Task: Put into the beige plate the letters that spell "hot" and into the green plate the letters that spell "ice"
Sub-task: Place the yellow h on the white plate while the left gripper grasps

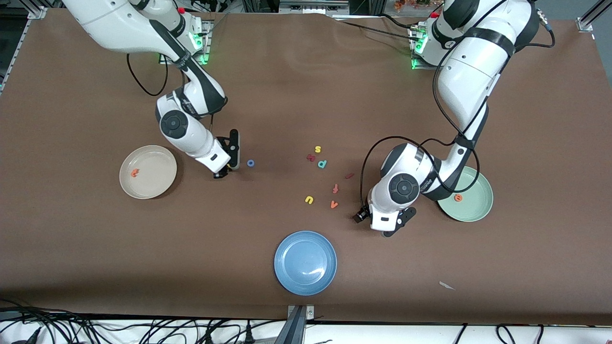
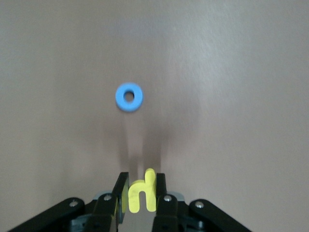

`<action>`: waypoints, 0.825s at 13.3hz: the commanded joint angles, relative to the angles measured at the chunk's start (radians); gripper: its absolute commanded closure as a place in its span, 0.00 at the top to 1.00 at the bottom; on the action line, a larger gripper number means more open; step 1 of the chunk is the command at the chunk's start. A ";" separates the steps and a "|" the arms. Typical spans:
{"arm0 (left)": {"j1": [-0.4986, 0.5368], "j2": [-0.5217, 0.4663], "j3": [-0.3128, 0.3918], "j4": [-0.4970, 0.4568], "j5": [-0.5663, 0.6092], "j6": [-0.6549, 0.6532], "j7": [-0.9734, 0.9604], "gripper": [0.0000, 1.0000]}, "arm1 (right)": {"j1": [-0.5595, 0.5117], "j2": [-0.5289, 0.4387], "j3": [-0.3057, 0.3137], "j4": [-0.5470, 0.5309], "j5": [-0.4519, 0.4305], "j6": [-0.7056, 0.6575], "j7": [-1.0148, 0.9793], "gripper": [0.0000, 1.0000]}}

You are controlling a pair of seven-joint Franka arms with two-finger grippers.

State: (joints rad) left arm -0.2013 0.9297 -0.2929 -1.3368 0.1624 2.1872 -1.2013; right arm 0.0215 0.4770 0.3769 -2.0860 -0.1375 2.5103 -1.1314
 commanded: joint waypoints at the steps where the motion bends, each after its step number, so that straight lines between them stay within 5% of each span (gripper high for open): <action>1: -0.023 0.018 0.018 0.036 -0.012 -0.010 -0.018 0.83 | -0.008 -0.072 -0.051 0.061 -0.010 -0.178 0.022 0.00; 4: -0.026 0.026 0.018 0.036 -0.011 -0.010 -0.024 0.70 | -0.009 -0.116 -0.166 0.093 0.018 -0.310 0.041 0.00; 8: -0.026 0.029 0.020 0.037 -0.011 -0.010 -0.023 0.58 | -0.012 -0.104 -0.326 0.093 0.027 -0.309 0.042 0.00; 11: -0.029 0.029 0.018 0.038 -0.011 -0.010 -0.023 0.51 | -0.057 -0.034 -0.391 0.098 0.144 -0.297 0.099 0.00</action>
State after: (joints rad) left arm -0.2131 0.9409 -0.2875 -1.3295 0.1624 2.1882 -1.2147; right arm -0.0074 0.3950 -0.0019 -1.9971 -0.0370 2.2099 -1.0777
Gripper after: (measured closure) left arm 0.476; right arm 0.736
